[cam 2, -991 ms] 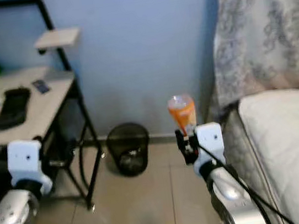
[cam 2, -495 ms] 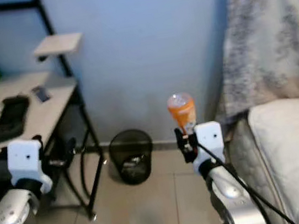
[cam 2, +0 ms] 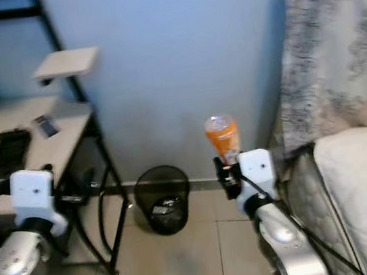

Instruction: Clean up the room

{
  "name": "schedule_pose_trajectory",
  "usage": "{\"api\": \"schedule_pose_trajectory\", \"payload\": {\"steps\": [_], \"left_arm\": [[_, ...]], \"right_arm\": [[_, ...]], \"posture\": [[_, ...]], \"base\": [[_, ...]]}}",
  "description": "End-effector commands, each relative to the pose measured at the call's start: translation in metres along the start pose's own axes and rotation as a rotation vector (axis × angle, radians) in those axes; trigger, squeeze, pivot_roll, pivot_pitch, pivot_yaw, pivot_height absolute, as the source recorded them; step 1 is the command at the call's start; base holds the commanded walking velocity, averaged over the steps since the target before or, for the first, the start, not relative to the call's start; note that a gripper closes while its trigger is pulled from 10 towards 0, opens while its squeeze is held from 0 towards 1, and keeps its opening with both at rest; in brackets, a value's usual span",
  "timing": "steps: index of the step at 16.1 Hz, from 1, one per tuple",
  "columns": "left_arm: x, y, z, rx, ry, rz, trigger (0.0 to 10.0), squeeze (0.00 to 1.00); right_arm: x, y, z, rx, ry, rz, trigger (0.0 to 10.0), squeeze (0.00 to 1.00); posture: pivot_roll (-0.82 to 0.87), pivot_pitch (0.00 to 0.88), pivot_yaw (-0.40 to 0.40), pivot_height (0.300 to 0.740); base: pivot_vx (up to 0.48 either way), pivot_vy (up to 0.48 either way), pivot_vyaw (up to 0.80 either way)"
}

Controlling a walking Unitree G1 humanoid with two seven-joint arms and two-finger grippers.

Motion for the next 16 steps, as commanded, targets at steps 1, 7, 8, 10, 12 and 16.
{"api": "schedule_pose_trajectory", "payload": {"steps": [1, 7, 8, 10, 12, 16], "left_arm": [[0.0041, 0.0014, -0.0020, 0.011, -0.012, 0.011, 10.0, 0.00], [0.0041, 0.0015, -0.0023, 0.013, -0.008, 0.014, 10.0, 0.00], [0.0040, 0.0015, -0.0024, 0.014, -0.007, 0.015, 10.0, 0.00], [0.0043, 0.0013, -0.0026, 0.014, -0.006, 0.016, 10.0, 0.00], [0.0051, 0.0004, -0.0021, 0.012, -0.006, 0.021, 10.0, 0.00], [0.0048, 0.0000, -0.0019, 0.012, -0.005, 0.020, 10.0, 0.00]], "right_arm": [[-0.0003, -0.0014, 0.0005, -0.004, 0.001, -0.004, 10.0, 0.00], [0.0014, -0.0030, 0.0003, -0.003, 0.000, 0.002, 10.0, 0.00], [0.0009, -0.0037, 0.0001, -0.002, 0.000, 0.001, 10.0, 0.00], [0.0009, -0.0053, 0.0005, -0.003, 0.000, 0.000, 10.0, 0.00], [0.0014, -0.0073, 0.0013, -0.007, -0.001, 0.002, 10.0, 0.00], [0.0006, -0.0085, 0.0015, -0.007, -0.001, 0.002, 10.0, 0.00]], "posture": [[-0.01, 0.000, 0.041, 0.740], [0.00, 0.000, 0.040, 0.740], [0.00, 0.000, 0.040, 0.740], [0.00, 0.000, 0.041, 0.740], [0.00, 0.000, 0.043, 0.740], [0.00, 0.000, 0.042, 0.740]], "base": [[0.285, 0.000, 0.00], [0.286, 0.000, 0.00], [0.281, 0.000, 0.00], [0.285, 0.000, 0.00], [0.287, 0.000, 0.00], [0.284, 0.000, 0.00]]}}
Point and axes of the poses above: a point about 5 cm out from each wrist's last joint towards the gripper, its own y axis pointing back from the gripper into the wrist, its own z axis along the axis of the wrist's last joint, x = y × z, the point moved 3 cm from there along -y, pointing out of the wrist towards the gripper, and after that the axes turned 4 degrees about -y, right-handed, at the moved point
